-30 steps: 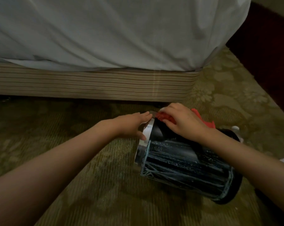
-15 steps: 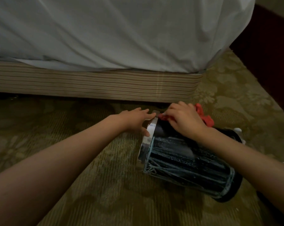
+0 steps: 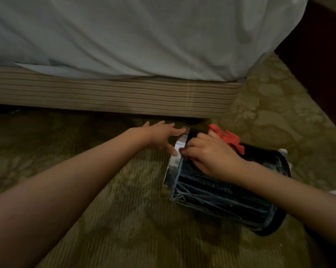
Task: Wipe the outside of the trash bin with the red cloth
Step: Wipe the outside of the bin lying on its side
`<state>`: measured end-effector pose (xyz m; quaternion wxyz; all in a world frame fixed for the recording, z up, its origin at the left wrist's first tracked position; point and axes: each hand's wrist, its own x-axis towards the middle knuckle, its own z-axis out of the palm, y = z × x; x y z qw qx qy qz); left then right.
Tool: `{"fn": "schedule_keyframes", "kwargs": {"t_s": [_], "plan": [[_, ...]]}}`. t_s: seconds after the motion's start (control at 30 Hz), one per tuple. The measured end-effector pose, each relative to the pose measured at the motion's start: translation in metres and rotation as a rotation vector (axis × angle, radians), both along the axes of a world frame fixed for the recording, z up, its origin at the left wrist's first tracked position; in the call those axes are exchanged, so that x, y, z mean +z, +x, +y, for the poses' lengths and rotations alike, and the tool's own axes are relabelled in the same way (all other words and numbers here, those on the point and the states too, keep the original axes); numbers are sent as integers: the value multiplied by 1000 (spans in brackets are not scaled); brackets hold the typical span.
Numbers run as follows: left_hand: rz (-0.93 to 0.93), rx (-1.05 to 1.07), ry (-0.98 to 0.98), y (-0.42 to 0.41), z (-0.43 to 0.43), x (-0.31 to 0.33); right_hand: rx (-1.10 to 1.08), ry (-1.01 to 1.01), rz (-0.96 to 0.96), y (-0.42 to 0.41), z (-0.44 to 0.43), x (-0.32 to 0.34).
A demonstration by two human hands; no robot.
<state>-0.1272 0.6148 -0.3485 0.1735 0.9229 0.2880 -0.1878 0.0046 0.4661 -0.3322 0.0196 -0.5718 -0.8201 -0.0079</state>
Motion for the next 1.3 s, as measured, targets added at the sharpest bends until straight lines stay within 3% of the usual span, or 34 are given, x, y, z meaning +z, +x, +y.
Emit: {"fn": "schedule_keyframes", "kwargs": {"t_s": [0.07, 0.23, 0.4, 0.57, 0.77, 0.97, 1.13, 1.3], "plan": [[2, 17, -5, 2, 1, 0, 60, -13, -53, -1, -3, 1], [5, 30, -11, 6, 4, 5, -209, 27, -116, 14, 20, 10], [-15, 37, -32, 5, 6, 2, 79, 47, -73, 3, -3, 7], [-52, 47, 46, 7, 1, 1, -257, 71, -88, 13, 19, 4], [-62, 32, 31, 3, 4, -3, 11, 118, -58, -7, -12, -3], [-87, 51, 84, 4, -1, -7, -308, 81, -69, 7, 15, 0], [-81, 56, 70, 1, -1, -8, -22, 114, -37, 0, -5, -3], [-79, 36, 80, 1, -3, -3, -260, 79, -111, 47, -3, 8]]}}
